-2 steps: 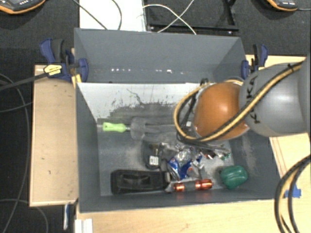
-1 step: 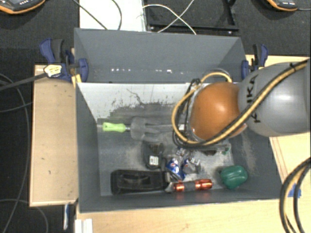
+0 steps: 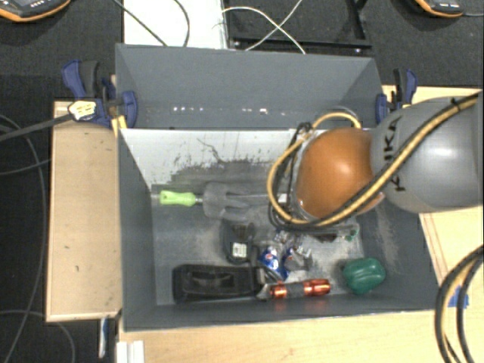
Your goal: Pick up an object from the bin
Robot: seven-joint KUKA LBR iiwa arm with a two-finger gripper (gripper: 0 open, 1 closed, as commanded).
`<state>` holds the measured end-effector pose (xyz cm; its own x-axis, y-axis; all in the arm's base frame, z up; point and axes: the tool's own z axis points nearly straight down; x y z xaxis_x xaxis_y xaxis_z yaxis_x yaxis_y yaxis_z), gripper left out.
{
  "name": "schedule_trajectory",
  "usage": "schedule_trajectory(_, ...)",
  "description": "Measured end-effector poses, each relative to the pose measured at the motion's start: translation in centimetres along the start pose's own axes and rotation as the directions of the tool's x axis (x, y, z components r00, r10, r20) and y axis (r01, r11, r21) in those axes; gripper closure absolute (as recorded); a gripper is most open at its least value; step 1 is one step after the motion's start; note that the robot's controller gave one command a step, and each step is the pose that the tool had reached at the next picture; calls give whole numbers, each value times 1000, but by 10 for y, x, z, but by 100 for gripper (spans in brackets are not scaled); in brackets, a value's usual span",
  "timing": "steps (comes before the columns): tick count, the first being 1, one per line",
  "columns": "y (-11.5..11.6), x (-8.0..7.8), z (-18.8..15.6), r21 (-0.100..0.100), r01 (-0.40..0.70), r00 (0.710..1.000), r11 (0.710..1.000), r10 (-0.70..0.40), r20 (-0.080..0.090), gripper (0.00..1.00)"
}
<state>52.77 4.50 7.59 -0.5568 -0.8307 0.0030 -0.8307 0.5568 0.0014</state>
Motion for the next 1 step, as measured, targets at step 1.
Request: schedule_trajectory(1, 1, 1, -7, -5, -2, 1000, 1000, 2, -5, 100)
